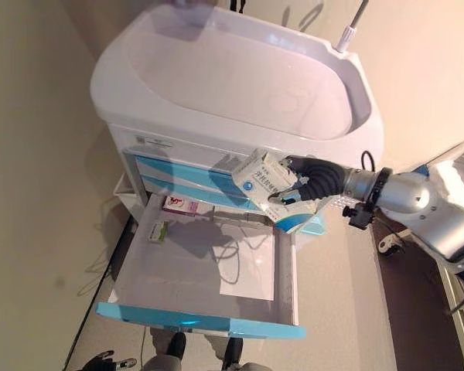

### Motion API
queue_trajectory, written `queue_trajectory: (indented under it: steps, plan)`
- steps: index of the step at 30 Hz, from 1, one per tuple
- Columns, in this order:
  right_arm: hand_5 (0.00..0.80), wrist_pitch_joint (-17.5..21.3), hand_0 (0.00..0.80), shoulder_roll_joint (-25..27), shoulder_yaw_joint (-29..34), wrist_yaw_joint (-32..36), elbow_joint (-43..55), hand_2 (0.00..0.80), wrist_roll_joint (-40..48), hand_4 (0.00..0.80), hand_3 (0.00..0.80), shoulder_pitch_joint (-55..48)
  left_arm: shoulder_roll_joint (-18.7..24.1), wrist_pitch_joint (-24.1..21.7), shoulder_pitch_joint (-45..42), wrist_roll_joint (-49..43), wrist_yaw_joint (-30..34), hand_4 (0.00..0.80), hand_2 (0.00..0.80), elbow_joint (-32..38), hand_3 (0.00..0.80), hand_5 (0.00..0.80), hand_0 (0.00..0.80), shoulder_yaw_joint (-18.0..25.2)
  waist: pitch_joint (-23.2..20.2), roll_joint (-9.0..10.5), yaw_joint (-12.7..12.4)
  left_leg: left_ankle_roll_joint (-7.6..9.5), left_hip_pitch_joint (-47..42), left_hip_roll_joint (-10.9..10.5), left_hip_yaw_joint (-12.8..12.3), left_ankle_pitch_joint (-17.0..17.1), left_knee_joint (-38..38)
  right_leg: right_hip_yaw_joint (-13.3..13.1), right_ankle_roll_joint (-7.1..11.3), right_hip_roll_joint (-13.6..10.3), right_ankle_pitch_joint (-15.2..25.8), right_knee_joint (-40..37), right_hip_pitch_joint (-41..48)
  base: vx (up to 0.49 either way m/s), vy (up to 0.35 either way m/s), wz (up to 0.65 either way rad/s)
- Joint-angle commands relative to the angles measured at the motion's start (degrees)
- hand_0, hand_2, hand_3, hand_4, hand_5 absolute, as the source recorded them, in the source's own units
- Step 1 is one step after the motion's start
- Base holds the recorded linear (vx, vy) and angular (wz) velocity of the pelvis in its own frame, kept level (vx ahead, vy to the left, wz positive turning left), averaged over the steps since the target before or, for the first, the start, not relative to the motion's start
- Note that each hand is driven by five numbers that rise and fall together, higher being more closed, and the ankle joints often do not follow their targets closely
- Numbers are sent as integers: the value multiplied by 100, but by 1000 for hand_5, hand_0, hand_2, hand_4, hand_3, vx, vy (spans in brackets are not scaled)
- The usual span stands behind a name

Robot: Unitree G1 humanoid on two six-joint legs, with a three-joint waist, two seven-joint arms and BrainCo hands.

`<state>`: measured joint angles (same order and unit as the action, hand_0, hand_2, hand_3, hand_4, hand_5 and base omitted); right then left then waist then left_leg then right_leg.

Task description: Open the drawer and pick up the medicine

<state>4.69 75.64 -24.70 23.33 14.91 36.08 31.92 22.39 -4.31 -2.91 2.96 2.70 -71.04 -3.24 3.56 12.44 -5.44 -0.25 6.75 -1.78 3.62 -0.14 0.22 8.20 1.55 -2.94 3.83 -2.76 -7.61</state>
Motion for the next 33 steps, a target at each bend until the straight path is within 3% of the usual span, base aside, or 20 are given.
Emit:
queue_trajectory:
  steps: [1, 7, 13, 16, 18, 19, 22, 29, 31, 33]
  plan:
    - [800, 367, 800, -4, 191, -252, -105, 800, 512, 800, 800, 276, 34, -56, -223, -181, 32, 0, 0, -231, 0, 0, 0, 129, -340, -57, -14, 38, 179, -70, -178, 384, -366, -49, 299, 113, -70, 352, -15, 0, 0, 0]
    - [800, 532, 800, -7, 104, -852, -997, 800, 274, 800, 800, 1030, -3, -46, -289, -107, -33, 0, 0, -248, 0, 0, 0, -58, -422, -58, -6, 31, 124, -66, -203, 367, -394, -42, 293, 113, -74, 313, 50, 0, 0, 0]
    - [800, 502, 800, -254, -1154, -1292, -2222, 800, -171, 800, 800, 2743, 30, -10, -263, 32, -127, 0, 0, -298, 0, 0, 0, -234, -411, -41, -20, 20, 131, -57, -199, 379, -412, -46, 283, 115, -49, 300, 27, 0, 0, 0]
    - [800, 346, 800, -797, -2031, -1519, -3470, 800, -526, 800, 800, 3848, 70, 3, -234, 196, -161, 0, 0, -303, 0, 0, 0, -405, -359, -22, -88, 18, 145, -56, -173, 394, -409, -20, 271, 116, -47, 314, 19, 1, 2, 1]
    - [800, 319, 800, -956, -2158, -1577, -3792, 800, -601, 800, 800, 4070, 65, 1, -228, 240, -164, 0, 0, -314, 0, 0, 0, -417, -338, -35, -87, 19, 141, -57, -164, 398, -411, -13, 267, 115, -50, 315, 22, 5, 0, 3]
    - [800, 242, 800, -1269, -2323, -1719, -4403, 800, -865, 800, 800, 4426, 104, 14, -204, 322, -175, 0, 0, -334, 0, 0, 0, -486, -308, -24, -117, 26, 146, -67, -137, 404, -411, -5, 267, 113, -53, 331, 19, 7, 2, 4]
    - [800, 172, 800, -1578, -2355, -1841, -5014, 800, -1114, 800, 800, 4700, 120, 23, -157, 382, -185, 0, 0, -391, 0, 0, 0, -521, -274, -30, -131, 30, 155, -77, -111, 411, -408, 14, 263, 108, -55, 349, 14, 9, 3, 5]
    - [800, -139, 800, -2701, -2489, -2129, -7526, 800, -2263, 800, 800, 5683, 165, 61, 7, 586, -226, 0, 0, -496, 0, 0, 0, -640, -196, -42, -254, 68, 219, -128, 32, 436, -398, 124, 255, 78, -87, 412, -11, 20, 7, 13]
    - [800, -164, 800, -2809, -2546, -2138, -7727, 800, -2437, 800, 800, 5776, 169, 63, 23, 597, -225, 0, 0, -485, 0, 0, 0, -660, -186, -45, -265, 71, 232, -138, 54, 440, -396, 131, 255, 76, -87, 413, -20, 11, 3, 9]
    - [800, -249, 800, -3065, -2762, -2176, -8332, 800, -3109, 800, 800, 5997, 208, 76, 96, 595, -244, 0, 0, -496, 0, 0, 0, -691, -154, -39, -337, 82, 277, -165, 110, 453, -397, 173, 262, 68, -84, 412, -32, 22, 2, 7]
